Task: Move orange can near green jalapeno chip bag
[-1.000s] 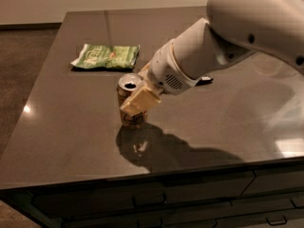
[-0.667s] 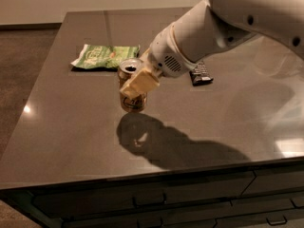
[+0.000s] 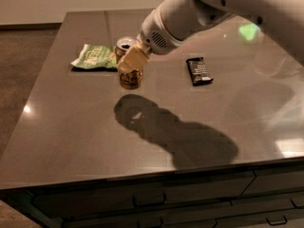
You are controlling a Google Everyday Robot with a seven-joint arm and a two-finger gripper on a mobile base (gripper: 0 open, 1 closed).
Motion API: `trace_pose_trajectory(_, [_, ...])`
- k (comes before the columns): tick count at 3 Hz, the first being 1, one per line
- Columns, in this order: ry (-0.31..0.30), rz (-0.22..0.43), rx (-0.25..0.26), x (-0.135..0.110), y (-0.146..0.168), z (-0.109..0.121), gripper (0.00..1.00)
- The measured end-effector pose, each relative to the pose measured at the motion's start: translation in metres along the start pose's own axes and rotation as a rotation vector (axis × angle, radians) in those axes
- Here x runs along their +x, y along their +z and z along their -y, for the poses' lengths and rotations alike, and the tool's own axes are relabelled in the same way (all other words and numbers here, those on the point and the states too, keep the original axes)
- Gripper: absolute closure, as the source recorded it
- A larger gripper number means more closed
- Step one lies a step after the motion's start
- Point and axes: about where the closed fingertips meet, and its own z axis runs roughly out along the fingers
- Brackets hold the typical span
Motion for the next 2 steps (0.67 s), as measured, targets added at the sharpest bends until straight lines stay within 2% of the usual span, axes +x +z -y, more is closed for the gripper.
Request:
trace_pose_trajectory(1, [0.018,-0.032,0.048,-0.001,0.019,0.025,1.00])
trace_pose_trajectory(2, [0.041,-0.055,0.062,0.006,0.033,0.041,1.00])
